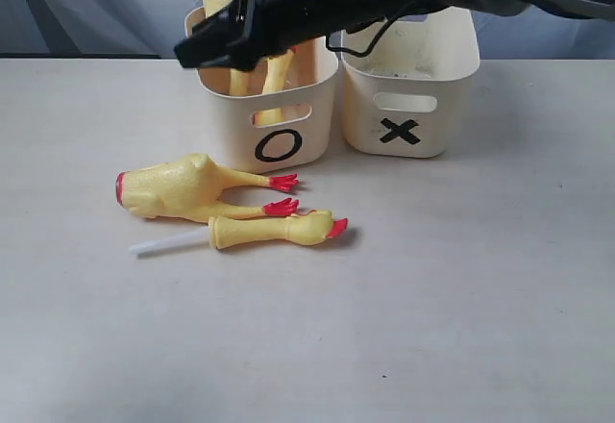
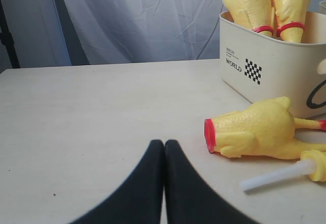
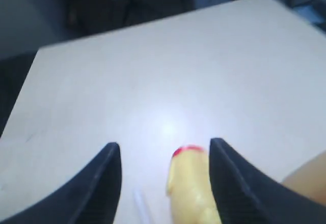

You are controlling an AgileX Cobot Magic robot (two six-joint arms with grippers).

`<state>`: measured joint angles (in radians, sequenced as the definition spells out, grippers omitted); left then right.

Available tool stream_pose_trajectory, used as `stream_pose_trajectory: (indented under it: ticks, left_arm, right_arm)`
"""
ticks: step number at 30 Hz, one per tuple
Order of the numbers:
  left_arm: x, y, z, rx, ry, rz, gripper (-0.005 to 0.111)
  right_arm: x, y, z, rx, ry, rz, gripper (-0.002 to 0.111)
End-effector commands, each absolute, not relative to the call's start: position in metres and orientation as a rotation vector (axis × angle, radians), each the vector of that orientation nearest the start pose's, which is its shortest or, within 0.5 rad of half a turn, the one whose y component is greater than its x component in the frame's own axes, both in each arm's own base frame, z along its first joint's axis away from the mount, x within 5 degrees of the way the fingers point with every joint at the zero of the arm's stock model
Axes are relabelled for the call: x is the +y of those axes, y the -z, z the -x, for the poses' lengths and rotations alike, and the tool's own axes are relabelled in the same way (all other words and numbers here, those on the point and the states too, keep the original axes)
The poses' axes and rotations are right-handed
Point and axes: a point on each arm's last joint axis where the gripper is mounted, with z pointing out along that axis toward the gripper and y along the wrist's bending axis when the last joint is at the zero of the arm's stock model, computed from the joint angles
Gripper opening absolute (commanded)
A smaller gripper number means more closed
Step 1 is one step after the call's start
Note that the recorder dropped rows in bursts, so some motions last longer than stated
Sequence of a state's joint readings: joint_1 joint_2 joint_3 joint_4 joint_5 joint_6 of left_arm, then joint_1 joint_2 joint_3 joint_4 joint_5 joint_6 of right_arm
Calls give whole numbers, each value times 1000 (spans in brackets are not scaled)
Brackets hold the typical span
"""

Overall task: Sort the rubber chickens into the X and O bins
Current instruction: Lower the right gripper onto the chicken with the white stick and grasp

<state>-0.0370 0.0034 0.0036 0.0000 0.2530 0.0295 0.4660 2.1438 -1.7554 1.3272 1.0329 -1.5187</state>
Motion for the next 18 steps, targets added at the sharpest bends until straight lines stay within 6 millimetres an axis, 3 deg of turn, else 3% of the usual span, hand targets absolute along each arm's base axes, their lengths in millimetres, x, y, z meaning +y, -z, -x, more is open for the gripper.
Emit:
stream_pose_trajectory:
  ticks: [1, 6, 9, 14, 18]
  left_arm:
    - [-2, -192, -55, 1722, 12, -60, 0]
    - [-2, -192, -55, 1722, 12, -60, 0]
    - [-2, -192, -55, 1722, 12, -60, 0]
    - [-2, -192, -55, 1722, 12, -60, 0]
    - [-2, -192, -55, 1722, 12, -60, 0]
  right_arm:
    - [284, -240, -357, 1770, -1049, 1691, 50]
    - [296, -208, -337, 1900, -697, 2043, 50]
    - [306, -195, -331, 1899, -580, 2129, 50]
    - [319, -174, -328, 1903, -491, 2166, 50]
    - [326, -151, -342, 1978, -361, 2018, 50]
